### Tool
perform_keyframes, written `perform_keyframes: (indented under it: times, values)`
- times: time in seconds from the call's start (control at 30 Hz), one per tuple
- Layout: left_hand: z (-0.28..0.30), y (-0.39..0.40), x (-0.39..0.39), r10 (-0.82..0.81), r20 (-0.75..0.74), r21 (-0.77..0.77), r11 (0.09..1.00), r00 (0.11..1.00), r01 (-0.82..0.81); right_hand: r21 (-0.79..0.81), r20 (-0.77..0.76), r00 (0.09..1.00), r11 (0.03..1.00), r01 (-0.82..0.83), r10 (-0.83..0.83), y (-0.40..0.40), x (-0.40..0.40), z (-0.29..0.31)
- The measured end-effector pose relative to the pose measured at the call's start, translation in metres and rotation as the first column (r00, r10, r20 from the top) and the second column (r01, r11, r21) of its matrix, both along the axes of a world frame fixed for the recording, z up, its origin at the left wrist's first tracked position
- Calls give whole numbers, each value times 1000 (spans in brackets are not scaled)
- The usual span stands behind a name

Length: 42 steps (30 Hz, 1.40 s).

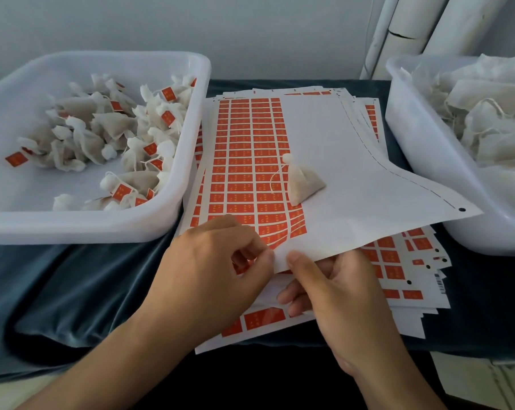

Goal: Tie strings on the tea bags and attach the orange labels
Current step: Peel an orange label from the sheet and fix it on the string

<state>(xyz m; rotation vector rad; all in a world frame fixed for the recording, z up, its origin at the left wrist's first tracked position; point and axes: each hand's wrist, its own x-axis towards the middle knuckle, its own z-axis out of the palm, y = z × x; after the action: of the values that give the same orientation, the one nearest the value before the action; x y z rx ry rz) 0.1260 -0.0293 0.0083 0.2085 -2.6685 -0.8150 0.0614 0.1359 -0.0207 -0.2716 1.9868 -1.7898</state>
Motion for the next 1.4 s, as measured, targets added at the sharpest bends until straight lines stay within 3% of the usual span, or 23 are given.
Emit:
perform_keyframes:
  times: [0.33, 0.6, 0.67, 0.73, 0.8, 0.87, 0.93, 1.0, 1.07, 1.1, 1.23, 1.4]
  values:
    - [-5, -15, -9, 103, 81, 225, 967, 991, -118, 17, -14, 1000, 1000, 16, -16, 8, -4, 4]
    - [0, -8, -26, 210, -98, 238, 954, 973, -182, 33, 16, 1000, 999, -12, 11, 9, -6, 11]
    - [7, -3, -31, 192, -197, 185, 970, 961, -156, 83, 47, 995, 992, -94, 90, 11, -8, 17]
    - [12, 0, -40, 179, -261, 102, 982, 949, -157, 125, 122, 956, 952, -280, 266, 18, -10, 27]
    - [15, 1, -52, 174, -286, 27, 984, 942, -173, 167, 185, 855, 842, -514, 485, 26, -12, 41]
    - [16, 2, -65, 160, -308, -35, 983, 938, -179, 152, 180, 767, 753, -640, 616, 33, -15, 59]
    - [16, 3, -79, 143, -325, -64, 983, 935, -173, 101, 54, 819, 813, -573, 571, 33, -25, 73]
    - [17, 4, -93, 137, -343, -83, 981, 929, -175, 108, -190, 925, 944, -313, 328, 26, -49, 79]
    - [19, 6, -108, 145, -351, -106, 976, 925, -193, 172, -387, 915, 984, -52, 116, 9, -83, 81]
    - [20, 6, -116, 157, -348, -114, 971, 924, -208, 215, -424, 902, 977, 9, 85, -1, -101, 81]
    - [19, 2, -142, 201, -323, -153, 953, 925, -260, 252, -350, 930, 967, -25, 116, -30, -152, 76]
    - [15, -2, -156, 191, -328, -160, 954, 925, -254, 203, -390, 919, 979, 28, 54, -40, -176, 64]
